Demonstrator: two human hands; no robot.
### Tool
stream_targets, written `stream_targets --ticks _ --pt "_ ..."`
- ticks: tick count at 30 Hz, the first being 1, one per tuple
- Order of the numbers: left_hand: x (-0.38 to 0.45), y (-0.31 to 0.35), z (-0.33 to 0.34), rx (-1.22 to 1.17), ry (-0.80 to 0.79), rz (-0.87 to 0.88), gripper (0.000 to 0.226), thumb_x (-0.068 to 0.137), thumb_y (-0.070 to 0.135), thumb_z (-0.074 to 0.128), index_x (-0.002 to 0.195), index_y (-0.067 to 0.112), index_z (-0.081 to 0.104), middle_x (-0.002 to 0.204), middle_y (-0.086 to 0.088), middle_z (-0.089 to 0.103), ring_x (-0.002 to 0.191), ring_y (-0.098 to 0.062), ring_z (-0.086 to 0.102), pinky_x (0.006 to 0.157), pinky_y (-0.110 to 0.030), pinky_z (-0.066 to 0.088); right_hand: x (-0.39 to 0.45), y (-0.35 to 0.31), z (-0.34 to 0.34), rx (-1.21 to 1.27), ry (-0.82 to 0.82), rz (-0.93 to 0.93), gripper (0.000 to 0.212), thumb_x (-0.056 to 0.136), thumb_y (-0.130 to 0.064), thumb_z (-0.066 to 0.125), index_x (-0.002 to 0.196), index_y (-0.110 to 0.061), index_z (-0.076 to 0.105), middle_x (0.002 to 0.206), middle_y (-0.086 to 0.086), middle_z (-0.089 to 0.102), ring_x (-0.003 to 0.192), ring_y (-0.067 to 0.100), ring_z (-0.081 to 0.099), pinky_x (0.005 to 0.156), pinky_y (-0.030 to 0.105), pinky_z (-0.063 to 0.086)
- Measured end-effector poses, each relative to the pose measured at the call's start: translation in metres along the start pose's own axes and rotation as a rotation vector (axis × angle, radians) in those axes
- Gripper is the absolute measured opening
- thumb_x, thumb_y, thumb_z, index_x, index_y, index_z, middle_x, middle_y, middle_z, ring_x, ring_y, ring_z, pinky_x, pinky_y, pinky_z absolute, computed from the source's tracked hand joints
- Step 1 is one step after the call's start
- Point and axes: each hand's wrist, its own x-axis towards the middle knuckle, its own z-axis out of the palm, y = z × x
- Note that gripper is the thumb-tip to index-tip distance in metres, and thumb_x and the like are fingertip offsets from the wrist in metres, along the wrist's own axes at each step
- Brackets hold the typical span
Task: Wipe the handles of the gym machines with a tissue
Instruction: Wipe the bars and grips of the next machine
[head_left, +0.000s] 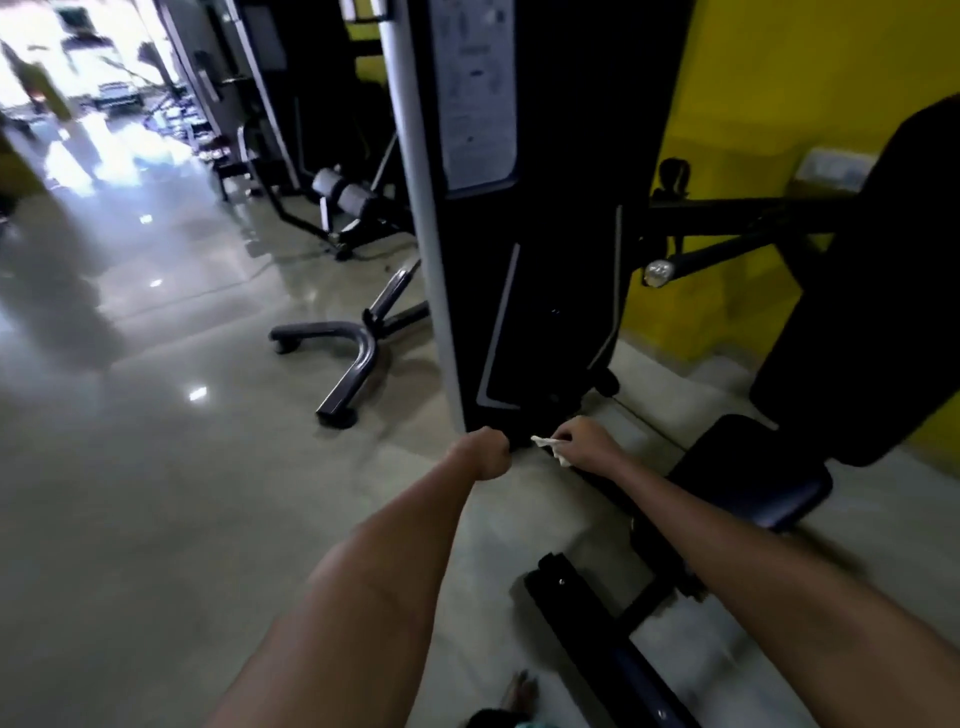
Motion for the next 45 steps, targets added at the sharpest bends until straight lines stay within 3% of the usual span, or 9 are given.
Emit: stream_targets --ticks 8,11,14,18,23,31,36,39,45 --pt "0.122 0.013 -0.091 0.039 0.080 0.204 0.026 0.092 0.021 0.045 0.102 0.006 0.064 0.105 -0.012 0.064 0.098 -0.027 0.061 0.076 -0.032 0.045 0.074 0.032 -0.101 0.328 0.421 0.041 0.044 0.088 -0.002 0.053 0.048 -0.016 0.046 0.048 -0.007 0.044 0.047 0.004 0.040 0.049 0.019 0.029" --pt "0.169 0.017 -0.124 0.002 0.120 0.249 0.027 0.093 0.020 0.044 0.105 0.006 0.064 0.106 -0.012 0.064 0.097 -0.027 0.061 0.076 -0.031 0.044 0.100 0.037 -0.130 0.391 0.470 0.061 0.031 0.089 -0.005 0.053 0.060 0.003 0.053 0.055 0.006 0.048 0.049 0.011 0.040 0.050 0.023 0.026" --pt "0.217 0.028 -0.142 0.008 0.112 0.293 0.027 0.092 0.020 0.045 0.107 0.006 0.063 0.110 -0.012 0.064 0.100 -0.028 0.060 0.079 -0.032 0.045 0.124 0.039 -0.157 0.327 0.524 0.064 0.027 0.090 -0.008 0.054 0.064 0.000 0.052 0.054 0.009 0.042 0.042 0.005 0.032 0.048 0.024 0.020" --pt "0.278 0.048 -0.163 0.043 0.115 0.367 0.028 0.091 0.020 0.049 0.110 0.005 0.062 0.115 -0.014 0.063 0.106 -0.029 0.059 0.083 -0.033 0.046 0.147 0.045 -0.190 0.163 0.645 0.085 0.022 0.090 -0.009 0.056 0.089 0.011 0.063 0.068 0.028 0.057 0.054 0.028 0.047 0.051 0.029 0.022" --pt "0.362 0.081 -0.189 0.109 0.174 0.481 0.028 0.094 0.021 0.046 0.109 0.005 0.063 0.114 -0.016 0.061 0.105 -0.030 0.058 0.081 -0.034 0.047 0.176 0.063 -0.232 0.084 0.753 0.153 0.016 0.089 -0.005 0.057 0.088 0.005 0.070 0.078 0.021 0.067 0.068 0.029 0.057 0.052 0.025 0.025" --pt "0.483 0.107 -0.229 0.248 0.133 0.708 0.019 0.094 0.020 0.041 0.082 0.010 0.052 0.089 -0.016 0.054 0.076 -0.026 0.048 0.063 -0.033 0.033 0.232 0.095 -0.280 0.050 0.845 0.414 0.018 0.087 -0.005 0.057 0.097 0.000 0.072 0.084 0.020 0.069 0.071 0.022 0.057 0.054 0.028 0.028" --pt "0.531 0.137 -0.262 0.287 0.132 0.858 0.028 0.095 0.021 0.044 0.111 0.004 0.060 0.116 -0.017 0.059 0.105 -0.033 0.056 0.077 -0.037 0.046 0.261 0.111 -0.297 0.075 0.892 0.528 0.018 0.088 -0.005 0.055 0.093 0.001 0.071 0.086 0.021 0.070 0.074 0.028 0.063 0.058 0.033 0.043" --pt "0.550 0.158 -0.261 0.321 0.125 0.961 0.034 0.095 0.021 0.045 0.125 0.006 0.054 0.131 -0.015 0.050 0.119 -0.031 0.049 0.089 -0.038 0.044 0.271 0.120 -0.299 0.064 0.922 0.600 0.017 0.089 -0.004 0.055 0.095 0.001 0.070 0.091 0.022 0.069 0.085 0.033 0.064 0.075 0.046 0.050" --pt "0.595 0.202 -0.246 0.298 0.129 1.052 0.050 0.092 0.023 0.052 0.139 0.010 0.040 0.153 -0.009 0.025 0.138 -0.026 0.028 0.108 -0.040 0.030 0.289 0.156 -0.318 0.038 0.884 0.678 0.016 0.088 -0.010 0.057 0.093 -0.006 0.072 0.089 0.016 0.070 0.085 0.028 0.065 0.076 0.047 0.052"
